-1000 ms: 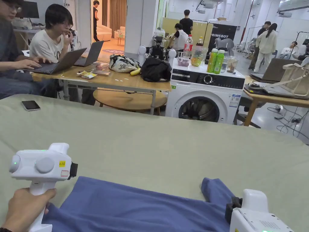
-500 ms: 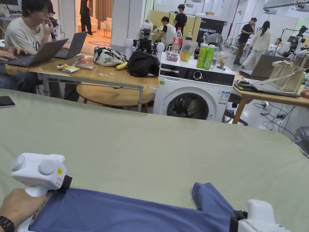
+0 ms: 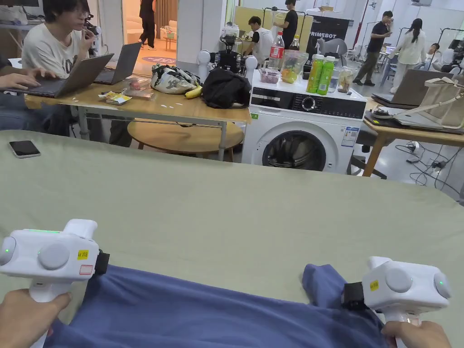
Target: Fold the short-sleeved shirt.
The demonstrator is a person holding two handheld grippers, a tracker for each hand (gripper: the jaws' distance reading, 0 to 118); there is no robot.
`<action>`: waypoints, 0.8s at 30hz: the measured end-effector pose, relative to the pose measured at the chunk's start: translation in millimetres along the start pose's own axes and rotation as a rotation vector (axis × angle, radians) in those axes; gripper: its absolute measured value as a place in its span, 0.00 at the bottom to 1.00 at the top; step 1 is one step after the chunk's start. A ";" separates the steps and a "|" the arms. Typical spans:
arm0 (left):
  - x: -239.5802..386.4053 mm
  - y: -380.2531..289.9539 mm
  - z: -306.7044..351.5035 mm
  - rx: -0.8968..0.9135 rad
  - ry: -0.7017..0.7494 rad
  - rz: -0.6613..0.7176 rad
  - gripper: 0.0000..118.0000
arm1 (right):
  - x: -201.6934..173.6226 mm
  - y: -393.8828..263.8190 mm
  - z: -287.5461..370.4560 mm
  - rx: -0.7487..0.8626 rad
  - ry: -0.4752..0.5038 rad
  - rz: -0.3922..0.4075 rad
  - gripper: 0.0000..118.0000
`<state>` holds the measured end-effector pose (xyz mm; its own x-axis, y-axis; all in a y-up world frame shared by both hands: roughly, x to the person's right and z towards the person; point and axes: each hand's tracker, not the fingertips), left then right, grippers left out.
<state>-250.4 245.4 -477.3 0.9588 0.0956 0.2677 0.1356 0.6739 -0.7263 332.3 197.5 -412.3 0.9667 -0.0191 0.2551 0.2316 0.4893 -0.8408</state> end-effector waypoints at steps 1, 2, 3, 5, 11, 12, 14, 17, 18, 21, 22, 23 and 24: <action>-0.3 -3.2 3.6 -0.006 -0.005 0.010 0.00 | 1.7 0.8 -9.1 -0.019 -0.001 -0.010 0.56; -1.5 -4.9 6.1 -0.003 -0.006 0.011 0.00 | 2.6 1.9 -15.5 -0.037 -0.004 -0.019 0.54; -2.8 -7.2 8.9 0.000 -0.007 0.011 0.00 | 1.6 1.4 -16.2 -0.029 0.005 -0.022 0.52; -4.6 -10.4 8.5 -0.005 -0.012 0.029 0.00 | -1.1 0.9 -11.9 0.010 -0.005 -0.013 0.30; -8.0 -13.6 12.6 -0.003 -0.026 0.065 0.00 | 0.3 -3.3 11.8 0.081 0.003 0.019 0.00; -7.5 -14.9 14.2 -0.002 -0.027 0.067 0.00 | 0.7 -5.8 22.6 0.135 -0.015 0.019 0.00; -7.9 -14.2 20.8 0.014 -0.036 0.067 0.00 | 2.1 -10.3 43.4 0.170 -0.004 0.014 0.00; -6.3 -17.3 33.4 0.030 -0.032 0.051 0.00 | 2.9 -22.7 70.6 0.205 -0.009 0.020 0.00; -7.8 -19.0 38.3 0.037 -0.037 0.055 0.00 | 2.7 -29.3 82.5 0.233 -0.010 0.036 0.00; -9.9 -29.7 56.6 0.053 -0.048 0.068 0.00 | 1.4 -49.4 115.2 0.261 -0.017 0.042 0.00; -11.1 -32.9 63.0 0.057 -0.049 0.070 0.00 | 1.1 -56.2 125.9 0.275 -0.021 0.041 0.00; -12.1 -35.6 68.6 0.062 -0.051 0.073 0.00 | 1.0 -62.0 134.5 0.286 -0.023 0.038 0.00; -12.5 -40.7 75.9 0.069 -0.053 0.078 0.00 | 0.4 -68.3 145.2 0.295 -0.022 0.037 0.00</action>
<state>-286.9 272.4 -403.0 0.9508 0.1871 0.2470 0.0423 0.7114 -0.7015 301.1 290.7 -285.4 0.9705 0.0207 0.2400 0.1516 0.7218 -0.6753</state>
